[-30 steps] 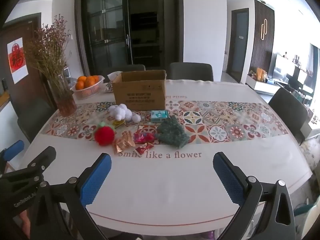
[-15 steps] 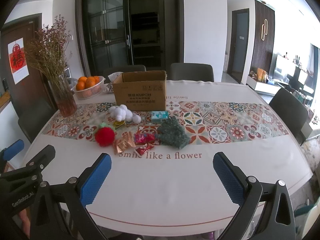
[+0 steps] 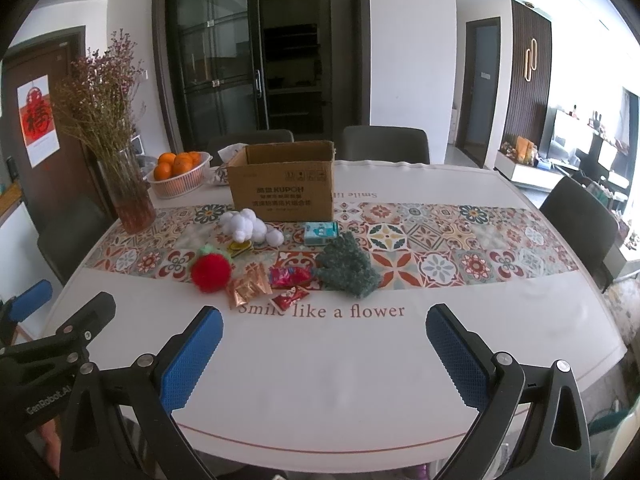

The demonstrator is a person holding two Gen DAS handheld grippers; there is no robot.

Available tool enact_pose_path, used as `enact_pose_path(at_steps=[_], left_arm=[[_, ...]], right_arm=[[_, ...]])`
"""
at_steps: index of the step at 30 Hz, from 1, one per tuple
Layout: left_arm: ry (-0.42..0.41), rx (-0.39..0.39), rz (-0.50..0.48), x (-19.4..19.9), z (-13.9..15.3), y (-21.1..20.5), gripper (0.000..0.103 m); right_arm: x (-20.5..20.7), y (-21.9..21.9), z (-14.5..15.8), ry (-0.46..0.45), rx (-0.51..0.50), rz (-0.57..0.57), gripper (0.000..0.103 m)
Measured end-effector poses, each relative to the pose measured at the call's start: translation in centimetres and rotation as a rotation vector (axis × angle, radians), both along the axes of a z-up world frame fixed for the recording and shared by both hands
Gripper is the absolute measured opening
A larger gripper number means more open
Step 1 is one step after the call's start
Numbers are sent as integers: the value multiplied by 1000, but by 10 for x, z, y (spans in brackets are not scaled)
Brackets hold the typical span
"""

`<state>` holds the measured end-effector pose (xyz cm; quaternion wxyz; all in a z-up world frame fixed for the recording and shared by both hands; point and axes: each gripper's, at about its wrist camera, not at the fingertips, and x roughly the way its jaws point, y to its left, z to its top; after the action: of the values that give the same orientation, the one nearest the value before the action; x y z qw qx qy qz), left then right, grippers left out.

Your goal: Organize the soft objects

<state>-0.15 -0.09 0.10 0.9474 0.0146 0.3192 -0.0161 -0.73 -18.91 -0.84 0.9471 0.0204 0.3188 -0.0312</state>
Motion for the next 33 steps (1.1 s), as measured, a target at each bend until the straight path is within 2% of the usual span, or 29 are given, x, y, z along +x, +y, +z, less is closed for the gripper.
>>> enact_pose_path(at_steps=[33], left_arm=[[13, -4, -15, 1, -2, -2, 103]], right_arm=[[0, 0, 2, 4, 1, -1, 103]])
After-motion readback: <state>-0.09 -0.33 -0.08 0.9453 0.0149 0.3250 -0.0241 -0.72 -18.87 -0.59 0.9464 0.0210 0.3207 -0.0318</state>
